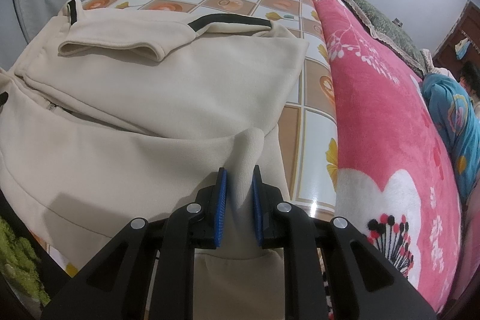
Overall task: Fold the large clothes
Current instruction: 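Lift the hem with both tools and fold it over onto the jacket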
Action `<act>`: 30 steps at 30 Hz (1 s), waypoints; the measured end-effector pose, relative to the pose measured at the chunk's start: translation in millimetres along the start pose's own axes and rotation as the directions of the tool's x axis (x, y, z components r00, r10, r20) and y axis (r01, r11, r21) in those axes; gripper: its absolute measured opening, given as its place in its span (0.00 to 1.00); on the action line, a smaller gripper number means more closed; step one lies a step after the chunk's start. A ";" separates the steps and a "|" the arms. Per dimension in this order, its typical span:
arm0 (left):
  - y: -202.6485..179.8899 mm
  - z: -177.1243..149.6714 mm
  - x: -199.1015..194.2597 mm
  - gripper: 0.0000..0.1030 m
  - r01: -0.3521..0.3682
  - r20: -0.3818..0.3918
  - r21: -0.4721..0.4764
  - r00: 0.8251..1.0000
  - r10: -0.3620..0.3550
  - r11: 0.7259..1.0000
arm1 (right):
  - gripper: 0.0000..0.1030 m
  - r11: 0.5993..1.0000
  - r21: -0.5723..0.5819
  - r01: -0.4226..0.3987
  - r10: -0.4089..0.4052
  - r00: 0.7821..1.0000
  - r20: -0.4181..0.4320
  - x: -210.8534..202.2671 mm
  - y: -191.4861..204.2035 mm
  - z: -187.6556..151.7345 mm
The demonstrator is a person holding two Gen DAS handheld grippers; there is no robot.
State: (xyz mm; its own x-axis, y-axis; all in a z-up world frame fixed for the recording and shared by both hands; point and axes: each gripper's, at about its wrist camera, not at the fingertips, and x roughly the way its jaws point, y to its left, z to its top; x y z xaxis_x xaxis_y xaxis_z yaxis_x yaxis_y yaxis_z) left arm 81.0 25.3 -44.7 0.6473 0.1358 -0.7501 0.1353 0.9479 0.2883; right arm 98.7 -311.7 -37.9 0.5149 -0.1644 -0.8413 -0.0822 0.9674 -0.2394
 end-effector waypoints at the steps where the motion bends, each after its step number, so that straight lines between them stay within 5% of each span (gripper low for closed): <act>1: 0.1 0.0 0.0 0.34 0.000 0.000 0.000 1.000 0.000 1.000 | 0.15 1.000 -0.002 0.001 -0.001 1.000 0.001 0.1 0.5 -0.2; 5: 1.5 -0.8 -0.5 0.33 0.002 0.004 -0.004 1.000 -0.002 1.000 | 0.09 1.000 -0.004 0.011 -0.011 1.000 0.025 -5.7 -0.1 -3.4; 7: 4.8 -2.1 -2.9 0.16 0.001 0.010 -0.012 1.000 -0.001 1.000 | 0.07 1.000 0.003 0.013 -0.013 0.999 0.050 -15.1 -0.9 -5.8; 11: 19.8 -9.7 -27.8 0.07 0.055 0.092 -0.058 0.995 -0.049 0.997 | 0.06 0.999 0.035 0.009 -0.012 0.994 0.105 -41.6 -5.7 -13.9; 19: 54.8 -27.1 -117.5 0.05 0.174 0.335 -0.106 0.933 -0.130 0.979 | 0.06 0.993 0.112 -0.025 -0.006 0.964 0.267 -116.8 -17.1 -32.0; 23: 70.6 0.2 -127.1 0.05 0.225 0.413 -0.138 0.898 -0.151 0.964 | 0.06 0.993 0.111 -0.040 -0.002 0.936 0.353 -135.4 -22.3 -9.0; 30: 83.2 66.5 -84.7 0.05 0.228 0.432 -0.161 0.891 -0.139 0.960 | 0.06 0.994 0.100 -0.037 -0.009 0.908 0.419 -111.6 -41.6 69.3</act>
State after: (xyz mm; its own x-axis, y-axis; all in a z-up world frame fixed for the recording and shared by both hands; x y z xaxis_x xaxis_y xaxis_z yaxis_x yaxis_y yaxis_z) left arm 87.3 73.5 82.4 0.8818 -0.1353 -0.4517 0.1569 0.9876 0.0105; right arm 103.8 -320.3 99.5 0.8256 -0.0770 -0.5589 -0.0153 0.9872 -0.1585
